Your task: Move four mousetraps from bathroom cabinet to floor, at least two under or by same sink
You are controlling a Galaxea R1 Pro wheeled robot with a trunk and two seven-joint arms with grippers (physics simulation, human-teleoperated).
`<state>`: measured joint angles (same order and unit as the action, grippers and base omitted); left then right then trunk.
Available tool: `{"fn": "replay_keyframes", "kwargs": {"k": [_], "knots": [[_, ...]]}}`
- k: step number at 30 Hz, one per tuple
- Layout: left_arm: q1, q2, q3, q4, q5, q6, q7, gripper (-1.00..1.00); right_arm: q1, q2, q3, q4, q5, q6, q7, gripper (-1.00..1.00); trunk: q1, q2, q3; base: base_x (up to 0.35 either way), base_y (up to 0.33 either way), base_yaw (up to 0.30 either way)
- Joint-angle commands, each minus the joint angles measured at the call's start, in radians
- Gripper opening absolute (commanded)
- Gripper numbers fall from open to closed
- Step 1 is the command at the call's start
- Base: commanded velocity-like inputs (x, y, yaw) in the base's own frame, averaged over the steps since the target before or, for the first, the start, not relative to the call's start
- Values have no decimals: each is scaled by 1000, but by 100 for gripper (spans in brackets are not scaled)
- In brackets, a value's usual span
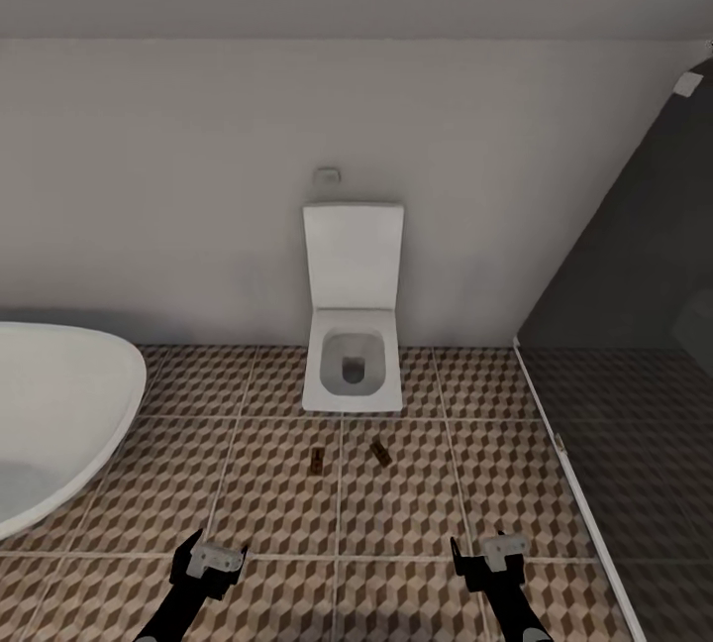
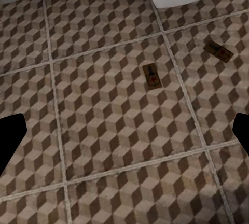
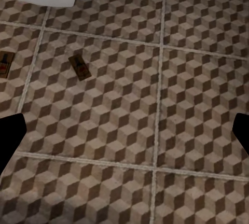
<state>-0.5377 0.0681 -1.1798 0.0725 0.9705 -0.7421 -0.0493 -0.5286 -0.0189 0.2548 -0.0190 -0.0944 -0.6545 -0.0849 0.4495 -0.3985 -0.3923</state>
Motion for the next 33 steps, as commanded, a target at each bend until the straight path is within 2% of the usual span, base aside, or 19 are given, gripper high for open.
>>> {"fn": "replay_keyframes", "kwargs": {"k": [1,16,33], "knots": [[0,4,-7,2,15,-2,-5,100,0,-1,9,1,-10,-2,-2,100,1,-2,0,0,0,0],[1,15,-6,3,57,2,-3,100,0,-1,9,1,-10,-2,-3,100,1,-2,25,0,0,0],[1,15,-6,3,63,21,-3,100,0,0,9,1,-10,-1,-3,100,1,-2,33,0,0,-48]]}}
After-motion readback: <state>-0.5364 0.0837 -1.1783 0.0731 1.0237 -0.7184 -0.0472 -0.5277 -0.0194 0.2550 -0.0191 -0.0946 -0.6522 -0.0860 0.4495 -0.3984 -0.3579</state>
